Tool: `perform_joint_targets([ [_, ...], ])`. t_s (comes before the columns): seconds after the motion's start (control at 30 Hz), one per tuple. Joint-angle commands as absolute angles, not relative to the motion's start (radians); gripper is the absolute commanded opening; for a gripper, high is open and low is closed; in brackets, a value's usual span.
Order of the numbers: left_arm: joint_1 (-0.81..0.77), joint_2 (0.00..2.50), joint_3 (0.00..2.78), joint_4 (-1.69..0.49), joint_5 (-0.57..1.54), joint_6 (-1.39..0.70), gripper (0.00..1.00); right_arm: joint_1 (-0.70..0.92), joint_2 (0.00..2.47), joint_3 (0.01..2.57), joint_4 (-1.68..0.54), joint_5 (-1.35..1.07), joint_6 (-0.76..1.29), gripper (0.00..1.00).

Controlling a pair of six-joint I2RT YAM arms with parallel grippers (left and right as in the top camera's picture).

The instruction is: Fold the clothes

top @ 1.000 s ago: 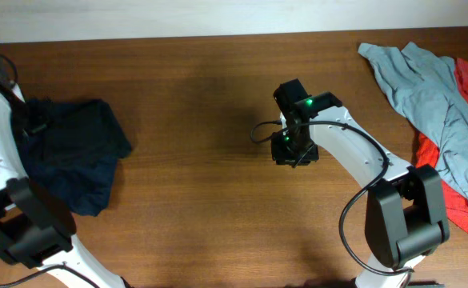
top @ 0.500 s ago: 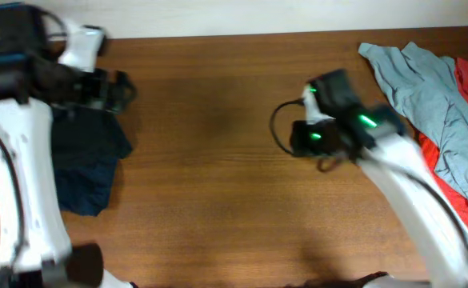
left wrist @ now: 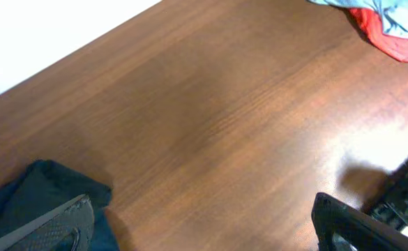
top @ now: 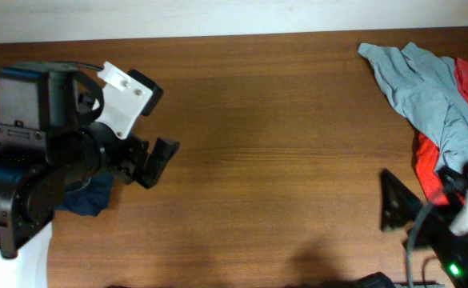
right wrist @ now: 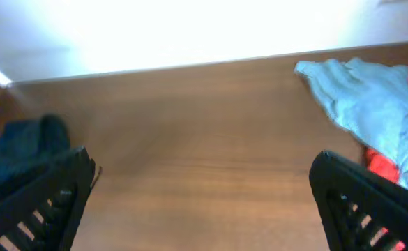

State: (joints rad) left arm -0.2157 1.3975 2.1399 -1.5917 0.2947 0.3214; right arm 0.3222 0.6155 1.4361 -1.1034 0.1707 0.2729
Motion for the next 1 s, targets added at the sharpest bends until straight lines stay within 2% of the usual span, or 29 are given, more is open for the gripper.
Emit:
perform_joint_targets([
  [0.0,-0.228,1.398,2.148,-1.595,0.283,0.300,0.99,0.319,0.558,1.430,-1.124,0.245,0.262,0.99],
  [0.73,-0.228,1.399,2.148,-1.591,0.283,0.300,0.99,0.319,0.525,1.428,-1.180,0.238,0.262,0.99],
  [0.9,-0.228,1.399,2.148,-1.591,0.283,0.300,0.99,0.306,0.522,1.383,-1.254,0.372,0.239,0.99],
  [0.97,-0.228,1.399,2.148,-1.591,0.283,0.300,0.99,0.273,0.504,1.287,-1.232,0.445,0.239,0.99],
])
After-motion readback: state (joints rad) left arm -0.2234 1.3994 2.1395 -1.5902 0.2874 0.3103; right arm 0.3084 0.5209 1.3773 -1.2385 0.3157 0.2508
